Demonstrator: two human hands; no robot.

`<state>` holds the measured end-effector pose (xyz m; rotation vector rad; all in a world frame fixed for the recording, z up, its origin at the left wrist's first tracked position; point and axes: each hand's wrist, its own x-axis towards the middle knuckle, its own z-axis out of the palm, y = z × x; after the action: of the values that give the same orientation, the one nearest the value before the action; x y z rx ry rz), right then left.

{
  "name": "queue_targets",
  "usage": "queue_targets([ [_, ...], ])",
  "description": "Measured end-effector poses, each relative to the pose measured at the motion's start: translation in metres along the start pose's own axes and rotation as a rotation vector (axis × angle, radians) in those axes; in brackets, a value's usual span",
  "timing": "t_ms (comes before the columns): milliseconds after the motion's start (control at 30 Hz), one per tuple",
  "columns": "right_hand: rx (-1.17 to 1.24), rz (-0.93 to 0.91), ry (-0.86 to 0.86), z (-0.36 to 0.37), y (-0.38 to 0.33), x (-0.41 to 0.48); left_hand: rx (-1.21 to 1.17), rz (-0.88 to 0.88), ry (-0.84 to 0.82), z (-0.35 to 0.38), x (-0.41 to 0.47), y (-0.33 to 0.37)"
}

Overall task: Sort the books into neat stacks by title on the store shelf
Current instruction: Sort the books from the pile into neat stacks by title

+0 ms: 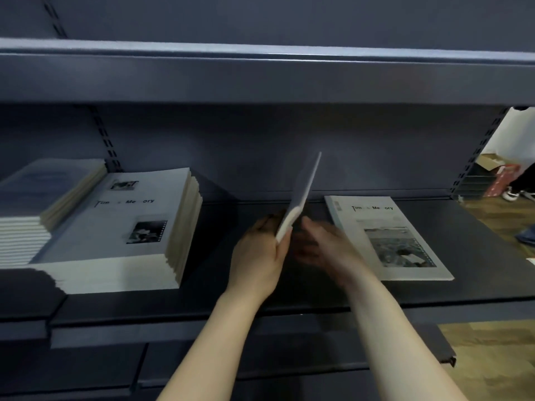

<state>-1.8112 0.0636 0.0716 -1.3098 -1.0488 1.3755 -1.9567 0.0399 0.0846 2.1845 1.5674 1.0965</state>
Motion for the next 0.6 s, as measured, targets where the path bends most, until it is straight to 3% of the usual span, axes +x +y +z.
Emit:
queue_targets([
  [100, 0.052, 0.066, -0.124, 0.027, 0.004, 0.001, -0.149, -0.010, 0.045, -0.017, -0.003, -0.009],
  [233, 0.284, 0.010, -0.217, 0.064, -0.002, 0.002, -0.233, -0.056, 0.058, -0.044, -0.003, -0.027],
  [400, 0.509, -0.042, -0.204, 0.105, -0.007, 0.006, -0.184, 0.000, 0.104, -0.082, -0.001, -0.056],
  [600, 0.621, -0.270, -0.084, 0.145, -0.024, 0.011, 0.087, 0.041, 0.056, -0.129, -0.007, -0.101],
])
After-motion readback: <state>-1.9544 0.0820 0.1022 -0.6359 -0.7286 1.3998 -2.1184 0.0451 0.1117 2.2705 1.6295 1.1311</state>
